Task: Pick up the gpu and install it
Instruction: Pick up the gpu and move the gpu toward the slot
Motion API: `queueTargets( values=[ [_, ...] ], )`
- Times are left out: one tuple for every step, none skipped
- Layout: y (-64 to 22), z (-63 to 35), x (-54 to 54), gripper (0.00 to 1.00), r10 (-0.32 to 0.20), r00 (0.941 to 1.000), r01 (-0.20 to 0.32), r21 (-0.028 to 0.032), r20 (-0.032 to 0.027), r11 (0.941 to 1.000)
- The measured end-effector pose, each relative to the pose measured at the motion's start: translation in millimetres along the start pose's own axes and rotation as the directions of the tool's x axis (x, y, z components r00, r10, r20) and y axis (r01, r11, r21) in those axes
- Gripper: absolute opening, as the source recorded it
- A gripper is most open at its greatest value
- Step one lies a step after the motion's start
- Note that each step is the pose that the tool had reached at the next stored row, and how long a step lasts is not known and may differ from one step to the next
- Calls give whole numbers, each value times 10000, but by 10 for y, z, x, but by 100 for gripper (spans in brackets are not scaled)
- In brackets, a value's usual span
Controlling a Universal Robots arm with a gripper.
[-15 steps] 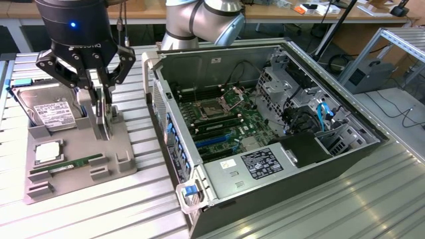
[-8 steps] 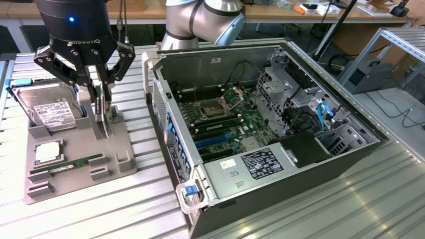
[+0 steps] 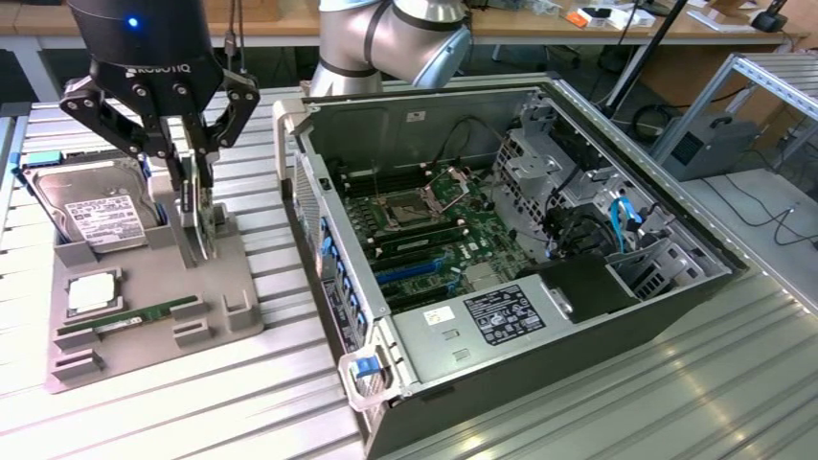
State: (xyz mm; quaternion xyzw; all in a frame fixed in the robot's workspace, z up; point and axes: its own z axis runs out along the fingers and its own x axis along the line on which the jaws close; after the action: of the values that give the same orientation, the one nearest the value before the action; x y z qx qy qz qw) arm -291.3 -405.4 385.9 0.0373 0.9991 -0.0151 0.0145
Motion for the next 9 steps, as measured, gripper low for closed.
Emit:
queueTargets(
  values=[
    [0,-5,0,27,0,10000,0,0,-1,10000],
    [0,-11,0,27,0,10000,0,0,0,10000],
    [-1,-22,-1,27,0,10000,0,0,0,10000],
    [-1,-29,-1,27,0,10000,0,0,0,10000],
    [-1,-37,-1,27,0,10000,0,0,0,10000],
    [-1,-46,-1,27,0,10000,0,0,0,10000],
    [-1,-52,-2,27,0,10000,0,0,0,10000],
    [-2,-59,-2,27,0,10000,0,0,0,10000],
    [-2,-65,-2,27,0,10000,0,0,0,10000]
  ],
)
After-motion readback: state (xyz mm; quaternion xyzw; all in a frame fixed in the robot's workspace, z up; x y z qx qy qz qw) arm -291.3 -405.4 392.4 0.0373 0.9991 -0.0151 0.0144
